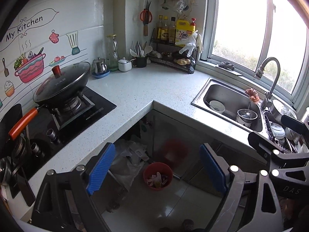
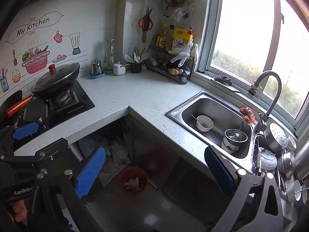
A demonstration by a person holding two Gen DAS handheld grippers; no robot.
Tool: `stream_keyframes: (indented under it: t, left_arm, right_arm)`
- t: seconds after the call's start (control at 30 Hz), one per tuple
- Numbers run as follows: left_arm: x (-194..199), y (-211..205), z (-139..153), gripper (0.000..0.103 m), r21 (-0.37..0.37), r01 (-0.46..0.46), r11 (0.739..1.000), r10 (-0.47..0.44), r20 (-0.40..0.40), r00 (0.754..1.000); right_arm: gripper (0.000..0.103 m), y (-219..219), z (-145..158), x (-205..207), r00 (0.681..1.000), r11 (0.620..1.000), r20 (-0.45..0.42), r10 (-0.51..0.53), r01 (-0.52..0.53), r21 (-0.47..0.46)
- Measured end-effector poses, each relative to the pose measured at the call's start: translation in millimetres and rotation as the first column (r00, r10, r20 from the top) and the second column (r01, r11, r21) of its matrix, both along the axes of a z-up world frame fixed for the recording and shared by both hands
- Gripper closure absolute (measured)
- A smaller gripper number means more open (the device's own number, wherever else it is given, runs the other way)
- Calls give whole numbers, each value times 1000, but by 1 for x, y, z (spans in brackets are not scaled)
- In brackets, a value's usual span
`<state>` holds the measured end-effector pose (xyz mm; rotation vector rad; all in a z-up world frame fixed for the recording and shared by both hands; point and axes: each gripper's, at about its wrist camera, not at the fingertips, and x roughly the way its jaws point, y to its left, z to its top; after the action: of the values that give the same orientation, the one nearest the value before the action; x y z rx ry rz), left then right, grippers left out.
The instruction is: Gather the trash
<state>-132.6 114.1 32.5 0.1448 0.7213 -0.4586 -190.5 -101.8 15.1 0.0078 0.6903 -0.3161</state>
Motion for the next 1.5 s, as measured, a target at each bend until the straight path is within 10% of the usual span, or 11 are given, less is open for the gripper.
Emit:
stream_keyframes:
  t: [1.5]
  left_arm:
    - [-15, 8, 4, 15, 5, -66, 998, 66, 4, 998]
  right_arm:
    - [1, 7, -2, -8, 1000, 1000, 8, -9, 9, 1]
